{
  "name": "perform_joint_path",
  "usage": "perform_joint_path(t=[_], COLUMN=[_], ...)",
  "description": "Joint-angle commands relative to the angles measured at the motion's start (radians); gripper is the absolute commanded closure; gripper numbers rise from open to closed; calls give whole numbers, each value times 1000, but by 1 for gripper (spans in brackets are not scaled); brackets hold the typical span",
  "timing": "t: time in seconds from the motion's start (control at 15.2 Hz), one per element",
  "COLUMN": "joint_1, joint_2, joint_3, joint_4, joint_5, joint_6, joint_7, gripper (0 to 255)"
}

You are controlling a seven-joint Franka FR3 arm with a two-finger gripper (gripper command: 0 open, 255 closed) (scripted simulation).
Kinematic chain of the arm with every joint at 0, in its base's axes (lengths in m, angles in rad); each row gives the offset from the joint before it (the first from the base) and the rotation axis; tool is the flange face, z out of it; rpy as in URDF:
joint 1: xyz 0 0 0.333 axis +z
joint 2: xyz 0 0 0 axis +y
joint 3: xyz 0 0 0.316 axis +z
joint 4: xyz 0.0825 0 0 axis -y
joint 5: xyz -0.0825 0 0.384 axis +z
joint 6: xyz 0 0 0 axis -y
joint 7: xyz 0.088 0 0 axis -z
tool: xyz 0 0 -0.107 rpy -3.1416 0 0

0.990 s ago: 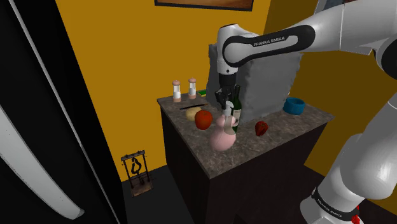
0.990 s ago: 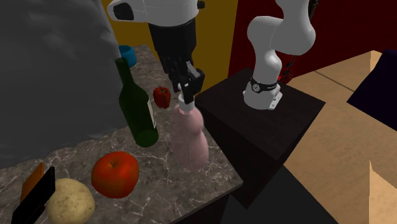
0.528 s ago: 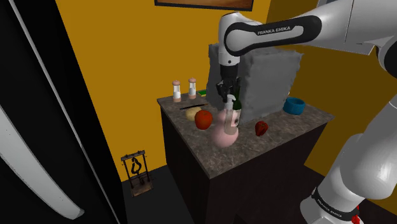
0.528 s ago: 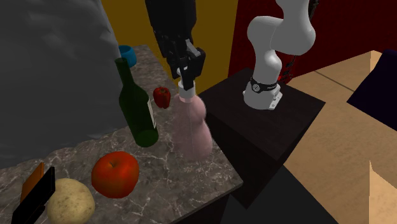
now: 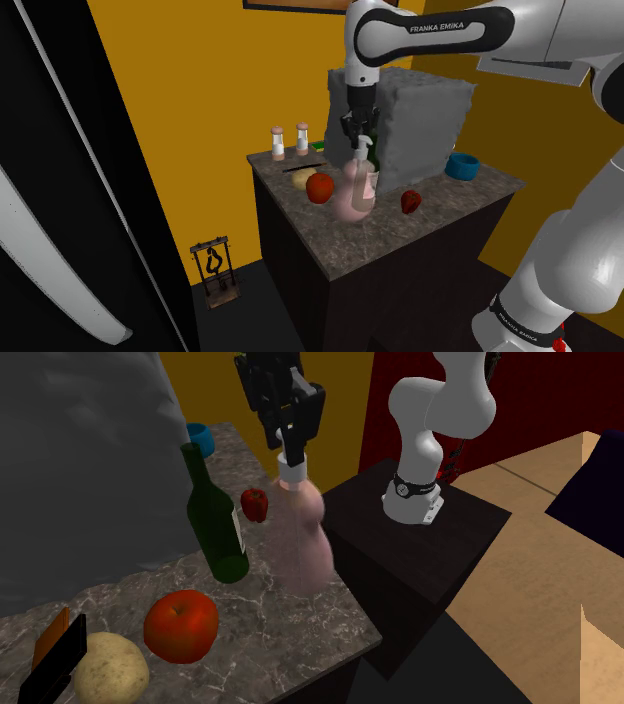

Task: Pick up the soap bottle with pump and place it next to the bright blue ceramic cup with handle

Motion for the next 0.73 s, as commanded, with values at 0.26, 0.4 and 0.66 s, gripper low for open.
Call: perform_joint_path(t=[0.26,0.4,0.66], joint_1=[0,0,0], joint_2=[11,17,34], joint_3=[0,0,0], joint_4=[94,129,204], joint_5=[-1,-1,-2], joint_6=[-83,-111,-169], joint_7=[-4,-4,-6], gripper=[255,255,255])
